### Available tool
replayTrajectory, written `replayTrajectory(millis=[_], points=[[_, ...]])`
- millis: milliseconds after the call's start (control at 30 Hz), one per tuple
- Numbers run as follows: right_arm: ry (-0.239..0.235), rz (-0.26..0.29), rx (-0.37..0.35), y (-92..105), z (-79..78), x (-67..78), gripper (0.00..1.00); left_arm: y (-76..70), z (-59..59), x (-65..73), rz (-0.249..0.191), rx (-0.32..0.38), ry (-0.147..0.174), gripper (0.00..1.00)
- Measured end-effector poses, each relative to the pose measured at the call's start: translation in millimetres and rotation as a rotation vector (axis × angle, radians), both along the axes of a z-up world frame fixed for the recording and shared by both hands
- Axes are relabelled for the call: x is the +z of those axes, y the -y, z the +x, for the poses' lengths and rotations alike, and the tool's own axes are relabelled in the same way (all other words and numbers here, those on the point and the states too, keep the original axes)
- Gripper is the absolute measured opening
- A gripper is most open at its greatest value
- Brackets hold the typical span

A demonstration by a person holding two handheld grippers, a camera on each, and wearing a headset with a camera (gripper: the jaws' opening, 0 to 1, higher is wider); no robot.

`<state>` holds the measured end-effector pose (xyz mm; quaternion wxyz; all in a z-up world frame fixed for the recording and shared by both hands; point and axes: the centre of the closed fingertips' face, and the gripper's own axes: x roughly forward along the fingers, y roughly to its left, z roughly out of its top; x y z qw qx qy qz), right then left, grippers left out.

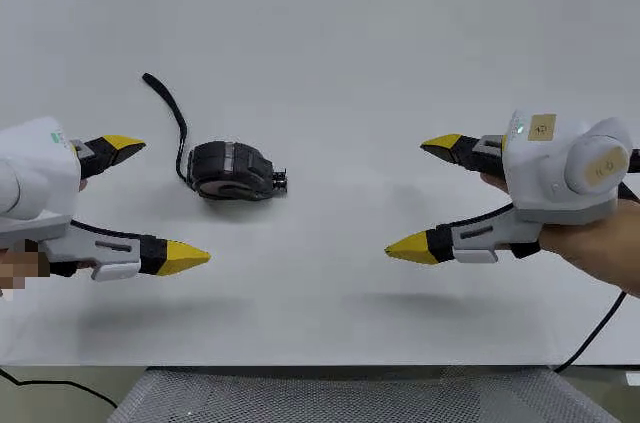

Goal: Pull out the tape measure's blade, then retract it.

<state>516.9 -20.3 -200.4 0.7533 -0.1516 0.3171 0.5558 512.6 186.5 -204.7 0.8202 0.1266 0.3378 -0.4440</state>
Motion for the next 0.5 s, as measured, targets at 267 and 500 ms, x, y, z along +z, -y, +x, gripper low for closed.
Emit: replayTrajectory(millis=[267,500], points=[[-0.004,0.005,0.016,-7.8,4.9,-2.4,0.80,0.6,5.1,-5.7,0.033,-0.031,0.001,0.89],[-0.008,0.007,0.033,-15.2,7.2,-4.7,0.79,-0.4,11.8,-9.8,0.060,-0.045,-0.008,0.85]])
